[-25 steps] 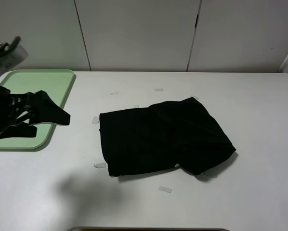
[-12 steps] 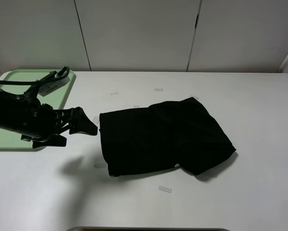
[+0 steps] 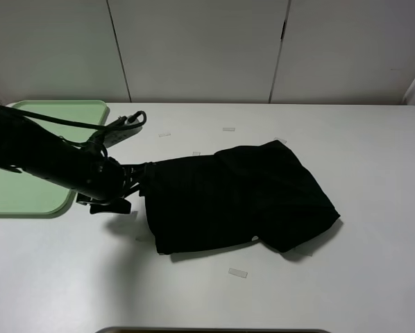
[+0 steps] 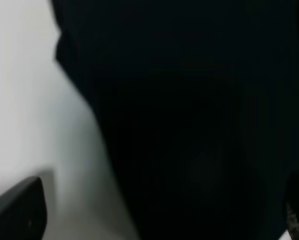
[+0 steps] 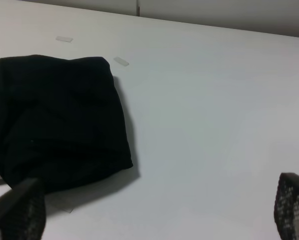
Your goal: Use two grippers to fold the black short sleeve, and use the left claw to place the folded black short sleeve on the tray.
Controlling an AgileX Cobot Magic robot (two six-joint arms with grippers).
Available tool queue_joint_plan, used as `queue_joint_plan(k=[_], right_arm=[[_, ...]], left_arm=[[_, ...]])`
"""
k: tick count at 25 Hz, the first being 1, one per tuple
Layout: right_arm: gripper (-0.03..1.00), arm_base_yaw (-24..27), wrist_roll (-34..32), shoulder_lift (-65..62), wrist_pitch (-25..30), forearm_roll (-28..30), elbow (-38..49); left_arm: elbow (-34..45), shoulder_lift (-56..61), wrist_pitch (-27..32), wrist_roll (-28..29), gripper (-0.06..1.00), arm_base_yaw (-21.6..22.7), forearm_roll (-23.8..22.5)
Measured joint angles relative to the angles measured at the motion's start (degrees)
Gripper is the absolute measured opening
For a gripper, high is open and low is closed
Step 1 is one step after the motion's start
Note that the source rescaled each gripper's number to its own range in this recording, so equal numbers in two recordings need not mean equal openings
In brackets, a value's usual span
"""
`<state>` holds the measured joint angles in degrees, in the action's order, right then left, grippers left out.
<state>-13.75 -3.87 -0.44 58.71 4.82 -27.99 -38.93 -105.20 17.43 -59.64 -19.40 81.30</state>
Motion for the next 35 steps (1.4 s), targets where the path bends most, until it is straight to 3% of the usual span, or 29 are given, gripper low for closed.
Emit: queue_joint_plan(k=[13, 15, 18, 19, 21, 23, 26, 29, 30, 32, 33, 34, 35], right_arm=[[1.0, 0.0, 0.0, 0.0, 0.0, 0.0, 0.0], [1.0, 0.0, 0.0, 0.0, 0.0, 0.0, 0.0], [1.0, 0.0, 0.0, 0.0, 0.0, 0.0, 0.0], [1.0, 0.0, 0.0, 0.0, 0.0, 0.0, 0.0], [1.0, 0.0, 0.0, 0.0, 0.0, 0.0, 0.0], [1.0, 0.0, 0.0, 0.0, 0.0, 0.0, 0.0], [1.0, 0.0, 0.0, 0.0, 0.0, 0.0, 0.0], [1.0, 0.0, 0.0, 0.0, 0.0, 0.0, 0.0], [1.0, 0.0, 0.0, 0.0, 0.0, 0.0, 0.0], [1.0, 0.0, 0.0, 0.0, 0.0, 0.0, 0.0], [1.0, 0.0, 0.0, 0.0, 0.0, 0.0, 0.0], [1.0, 0.0, 0.0, 0.0, 0.0, 0.0, 0.0], [1.0, 0.0, 0.0, 0.0, 0.0, 0.0, 0.0]], left_arm=[[-6.5, -7.6, 0.8, -0.2, 0.74, -3.8, 3.6], [-6.5, -8.1, 0.4, -0.2, 0.6, -3.8, 3.7], [-6.5, -8.7, 0.1, -0.1, 0.21, -3.8, 2.4], [-6.5, -8.7, 0.2, -0.1, 0.13, -3.8, 1.9], [-6.5, -8.7, 0.4, -0.1, 0.04, -3.8, 0.2], [-6.5, -8.3, 0.9, 0.3, 0.01, -3.3, -1.6], [-6.5, -6.8, 1.3, 3.1, 0.01, -1.4, -7.5], [-6.5, -3.9, 1.6, 9.7, 0.01, 1.9, -18.9], [-6.5, -3.9, 1.6, 9.7, 0.01, 1.9, -18.9], [-6.4, -1.8, 1.6, 14.2, 0.01, 4.2, -28.1], [-6.4, 0.4, 1.6, 19.1, 0.01, 6.3, -37.6], [-6.7, 1.4, 1.8, 21.8, 0.01, 7.2, -41.9], [-6.7, 1.4, 1.8, 21.8, 0.01, 7.2, -41.9]])
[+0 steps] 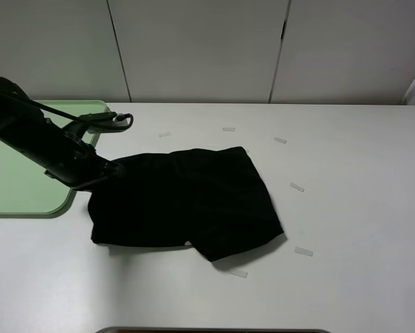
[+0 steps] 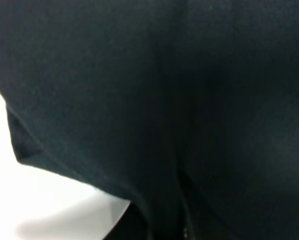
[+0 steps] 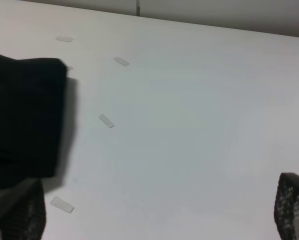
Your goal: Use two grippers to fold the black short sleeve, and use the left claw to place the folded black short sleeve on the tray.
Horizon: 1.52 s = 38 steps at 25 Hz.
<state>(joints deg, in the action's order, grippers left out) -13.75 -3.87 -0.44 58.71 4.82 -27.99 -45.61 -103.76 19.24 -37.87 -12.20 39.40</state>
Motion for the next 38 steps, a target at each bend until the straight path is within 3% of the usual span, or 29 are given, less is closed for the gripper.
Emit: queue_joint_plan(k=[3, 5, 9, 12, 17, 18, 19, 23, 31, 36, 38], right_arm=[[1.0, 0.0, 0.0, 0.0, 0.0, 0.0, 0.0], [1.0, 0.0, 0.0, 0.0, 0.0, 0.0, 0.0], [1.0, 0.0, 0.0, 0.0, 0.0, 0.0, 0.0], [1.0, 0.0, 0.0, 0.0, 0.0, 0.0, 0.0], [1.0, 0.0, 0.0, 0.0, 0.0, 0.0, 0.0], [1.0, 0.0, 0.0, 0.0, 0.0, 0.0, 0.0], [1.0, 0.0, 0.0, 0.0, 0.0, 0.0, 0.0], [1.0, 0.0, 0.0, 0.0, 0.0, 0.0, 0.0], [1.0, 0.0, 0.0, 0.0, 0.0, 0.0, 0.0], [1.0, 0.0, 0.0, 0.0, 0.0, 0.0, 0.0], [1.0, 0.0, 0.0, 0.0, 0.0, 0.0, 0.0]], left_arm=[[-2.5, 2.6, 2.7, 7.1, 0.01, 1.7, -13.2], [-6.9, 4.4, 8.1, 11.0, 0.01, 1.8, -21.3], [-11.0, 5.5, 13.8, 12.9, 0.01, 0.9, -23.5], [-11.4, 5.5, 13.1, 10.6, 0.01, -1.3, -19.0], [-11.6, 5.5, 8.0, 2.0, 0.01, -6.3, -6.3], [-11.6, 5.5, 8.0, 2.0, 0.01, -6.3, -6.3], [-11.6, 5.5, 5.7, -1.8, 0.01, -8.4, -1.9], [-11.6, 5.5, 3.1, -7.2, 0.01, -13.2, 5.4], [-11.6, 5.5, 1.6, -8.4, 0.01, -21.3, 8.5], [-11.6, 5.2, -1.1, -6.5, 0.01, -23.0, 9.1], [-11.6, 4.0, -2.6, -5.9, 0.01, -23.1, 11.7]])
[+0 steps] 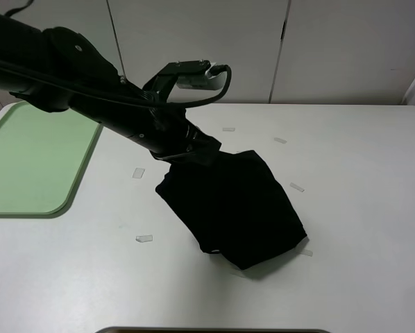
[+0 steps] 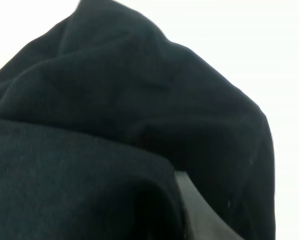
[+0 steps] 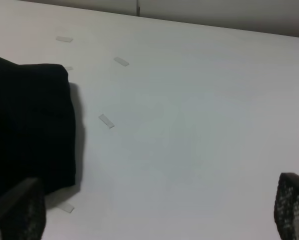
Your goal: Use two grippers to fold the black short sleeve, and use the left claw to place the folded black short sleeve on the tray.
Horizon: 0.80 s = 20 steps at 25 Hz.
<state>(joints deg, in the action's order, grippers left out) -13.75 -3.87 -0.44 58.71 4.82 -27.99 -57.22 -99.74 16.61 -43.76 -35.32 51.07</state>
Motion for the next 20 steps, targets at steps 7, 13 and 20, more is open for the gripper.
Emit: queue_joint_plan(k=[7, 13, 20], right_arm=[[1.0, 0.0, 0.0, 0.0, 0.0, 0.0, 0.0], [1.0, 0.0, 0.0, 0.0, 0.0, 0.0, 0.0], [1.0, 0.0, 0.0, 0.0, 0.0, -0.1, 0.0]], left_arm=[[0.0, -8.0, -8.8, -6.3, 0.01, -2.4, 19.0], [-1.7, -8.8, -14.6, -16.5, 0.01, -5.1, 28.4], [-3.8, -11.2, -13.5, -21.5, 0.08, -6.4, 29.4]])
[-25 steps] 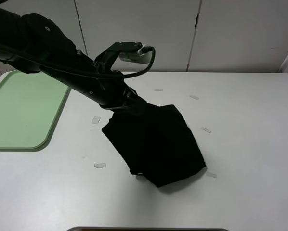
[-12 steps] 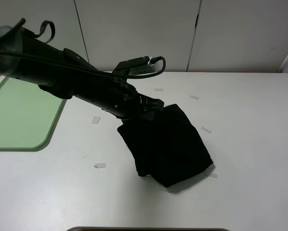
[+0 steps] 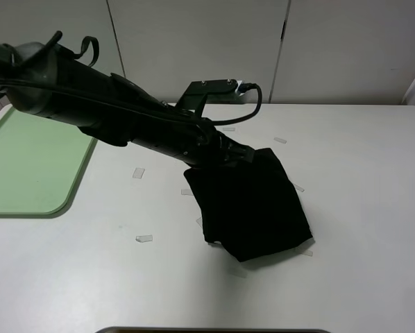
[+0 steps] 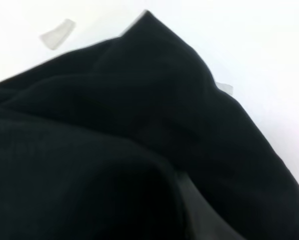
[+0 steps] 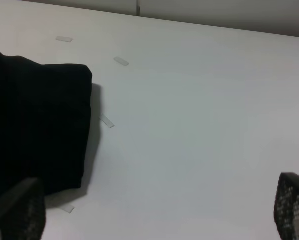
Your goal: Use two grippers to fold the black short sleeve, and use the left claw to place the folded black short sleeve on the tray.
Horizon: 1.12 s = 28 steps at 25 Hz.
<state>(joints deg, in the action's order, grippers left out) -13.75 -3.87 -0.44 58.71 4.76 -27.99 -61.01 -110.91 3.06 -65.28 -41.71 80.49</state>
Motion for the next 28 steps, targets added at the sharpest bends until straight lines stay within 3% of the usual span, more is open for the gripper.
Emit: queue_joint_plan(k=[6, 9, 17, 21, 28], right_arm=[[1.0, 0.0, 0.0, 0.0, 0.0, 0.0, 0.0], [1.0, 0.0, 0.0, 0.0, 0.0, 0.0, 0.0], [1.0, 0.0, 0.0, 0.0, 0.0, 0.0, 0.0], [1.0, 0.0, 0.0, 0.0, 0.0, -0.1, 0.0], [1.0, 0.0, 0.0, 0.0, 0.0, -0.2, 0.0]], left_arm=[[-5.0, -4.6, 5.0, -0.8, 0.39, -0.9, 0.3], [-7.6, -6.4, 6.5, -1.9, 0.44, -1.1, 0.4], [-16.0, -10.4, 10.4, -5.0, 0.46, -2.1, 1.6], [-18.3, -11.5, 13.5, -5.2, 0.48, -2.1, 4.4], [-19.6, -12.6, 14.6, -10.6, 0.72, -3.3, 16.1]])
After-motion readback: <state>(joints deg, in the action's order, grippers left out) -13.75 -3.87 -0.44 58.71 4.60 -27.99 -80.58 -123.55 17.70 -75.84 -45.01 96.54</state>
